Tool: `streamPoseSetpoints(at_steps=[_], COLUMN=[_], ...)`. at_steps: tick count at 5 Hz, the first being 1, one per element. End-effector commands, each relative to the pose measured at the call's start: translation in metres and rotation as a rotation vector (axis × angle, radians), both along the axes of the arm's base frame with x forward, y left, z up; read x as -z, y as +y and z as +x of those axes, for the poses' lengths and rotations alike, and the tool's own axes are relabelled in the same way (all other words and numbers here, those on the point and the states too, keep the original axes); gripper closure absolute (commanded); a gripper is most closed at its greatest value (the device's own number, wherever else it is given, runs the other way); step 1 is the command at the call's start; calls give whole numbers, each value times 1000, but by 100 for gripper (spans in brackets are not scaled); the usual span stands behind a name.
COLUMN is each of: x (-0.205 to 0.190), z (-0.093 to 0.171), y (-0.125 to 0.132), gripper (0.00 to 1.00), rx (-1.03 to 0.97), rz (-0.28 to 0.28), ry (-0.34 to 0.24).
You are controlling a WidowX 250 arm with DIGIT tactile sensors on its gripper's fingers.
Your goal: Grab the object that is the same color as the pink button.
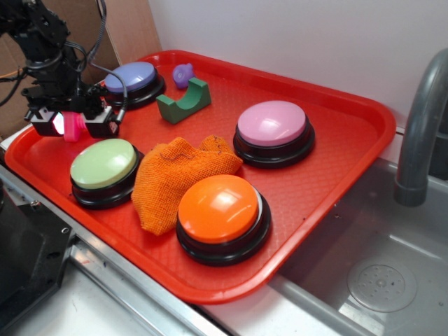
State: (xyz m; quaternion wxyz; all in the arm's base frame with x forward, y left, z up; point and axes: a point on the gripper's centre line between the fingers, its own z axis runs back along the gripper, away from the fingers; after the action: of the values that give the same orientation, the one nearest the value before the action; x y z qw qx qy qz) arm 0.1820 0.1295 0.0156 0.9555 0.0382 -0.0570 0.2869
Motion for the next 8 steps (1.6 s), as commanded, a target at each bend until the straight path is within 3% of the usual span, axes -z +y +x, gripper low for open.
streamPoseSetpoints(at_steps=[1,3,5,6,8], x=[-5,-9,-56,-98,-150], z=[4,3,15,28,41], y=[3,1,-23,-57,-122], gripper=[100,100,100,100,100], rx=[24,6,85,208,381], rz=[21,34,-9,-51,-111], ry=[-53,-68,-113,-115,-7])
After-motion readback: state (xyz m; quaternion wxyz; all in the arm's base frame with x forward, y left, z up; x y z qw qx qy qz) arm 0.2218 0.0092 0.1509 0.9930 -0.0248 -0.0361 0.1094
